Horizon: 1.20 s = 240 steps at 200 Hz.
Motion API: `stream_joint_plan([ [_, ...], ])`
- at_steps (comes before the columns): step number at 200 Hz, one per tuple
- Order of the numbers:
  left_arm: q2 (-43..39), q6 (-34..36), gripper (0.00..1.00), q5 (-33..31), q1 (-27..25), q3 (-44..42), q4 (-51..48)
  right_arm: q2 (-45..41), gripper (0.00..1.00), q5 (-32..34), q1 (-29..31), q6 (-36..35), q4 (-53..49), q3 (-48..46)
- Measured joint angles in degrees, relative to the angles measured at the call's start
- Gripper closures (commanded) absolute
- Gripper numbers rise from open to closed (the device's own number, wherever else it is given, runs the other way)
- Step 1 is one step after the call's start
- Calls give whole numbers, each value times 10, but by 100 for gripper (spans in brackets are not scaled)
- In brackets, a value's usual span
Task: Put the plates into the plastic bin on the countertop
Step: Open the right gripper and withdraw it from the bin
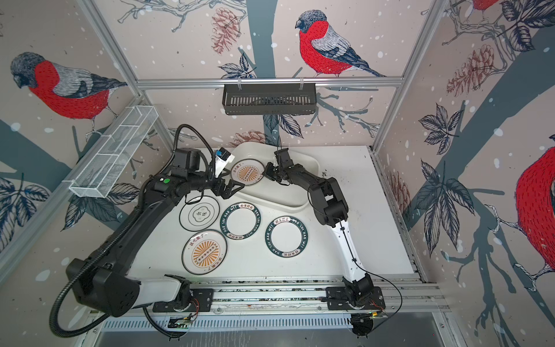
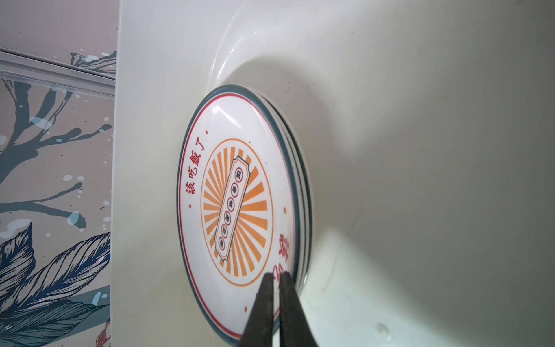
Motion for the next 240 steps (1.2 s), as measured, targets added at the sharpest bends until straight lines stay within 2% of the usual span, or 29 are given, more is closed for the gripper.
stream_joint_plan([
  [46, 5, 9, 3, -2, 0, 13, -3, -15, 78, -3, -12, 0, -5, 1],
  [86, 7, 28, 3, -29, 0, 23, -12, -112, 74, 16, -23, -22, -6, -44],
  [106, 2, 31, 3, -39, 0, 19, -16, -197, 73, 35, -23, -48, 6, -123],
  [137, 2, 30, 2, -52, 0, 12, -16, -353, 72, 75, -23, -87, 34, -298],
  [184, 26, 20, 3, -61, 0, 17, -19, -642, 65, 152, -22, -138, 50, -568],
  [213, 42, 21, 3, -43, 0, 28, -22, -811, 59, 180, -23, -139, 46, -695],
  [240, 54, 21, 2, -19, 0, 27, -22, -934, 55, 185, -23, -122, 19, -771],
])
